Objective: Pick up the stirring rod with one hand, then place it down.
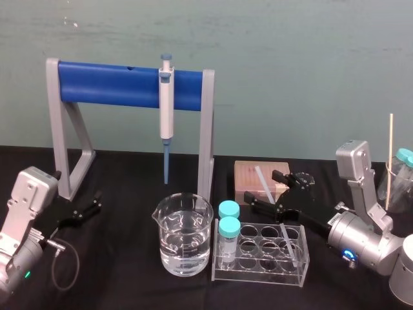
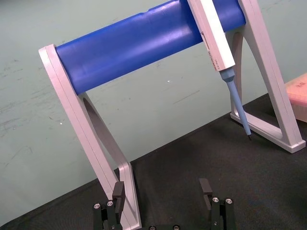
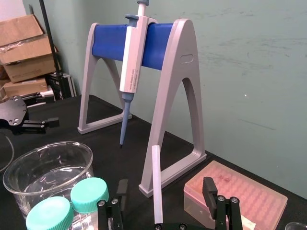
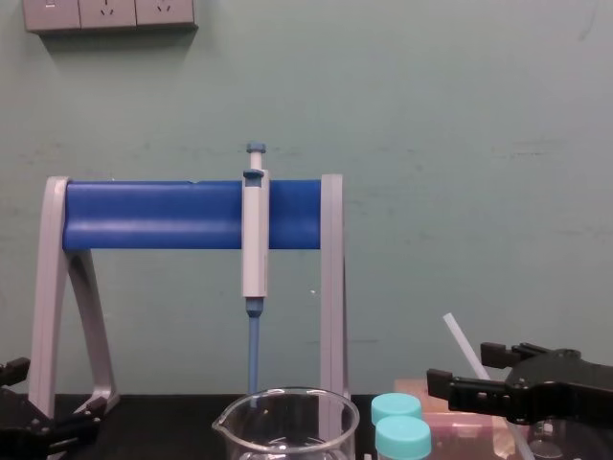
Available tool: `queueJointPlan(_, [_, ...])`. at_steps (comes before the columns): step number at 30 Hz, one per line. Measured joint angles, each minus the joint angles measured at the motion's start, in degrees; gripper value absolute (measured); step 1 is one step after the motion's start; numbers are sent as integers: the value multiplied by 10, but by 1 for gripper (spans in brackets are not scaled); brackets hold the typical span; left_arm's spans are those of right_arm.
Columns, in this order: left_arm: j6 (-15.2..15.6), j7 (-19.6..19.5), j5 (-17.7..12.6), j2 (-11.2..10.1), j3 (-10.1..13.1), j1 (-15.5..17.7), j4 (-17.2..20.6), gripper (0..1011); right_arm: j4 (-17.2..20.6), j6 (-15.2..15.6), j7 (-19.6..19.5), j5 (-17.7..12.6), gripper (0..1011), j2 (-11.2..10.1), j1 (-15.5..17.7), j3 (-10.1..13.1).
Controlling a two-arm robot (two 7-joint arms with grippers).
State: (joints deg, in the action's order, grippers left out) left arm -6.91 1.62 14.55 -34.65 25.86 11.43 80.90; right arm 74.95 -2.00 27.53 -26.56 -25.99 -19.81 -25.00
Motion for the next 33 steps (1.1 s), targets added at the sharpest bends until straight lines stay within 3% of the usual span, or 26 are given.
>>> queueJointPlan(14, [0, 0, 0, 0, 0, 0, 0, 1000, 0, 0, 0, -1, 693, -1, 0, 0])
queueJointPlan(15, [0, 0, 0, 0, 0, 0, 0, 1000, 0, 0, 0, -1, 612, -1, 0, 0])
queueJointPlan(24, [0, 0, 0, 0, 0, 0, 0, 1000, 0, -1, 0, -1, 334, -1, 0, 0])
queueJointPlan(25, [0, 0, 0, 0, 0, 0, 0, 1000, 0, -1, 0, -1, 265, -1, 0, 0])
queueJointPlan(33, [0, 0, 0, 0, 0, 0, 0, 1000, 0, -1, 0, -1, 71, -1, 0, 0])
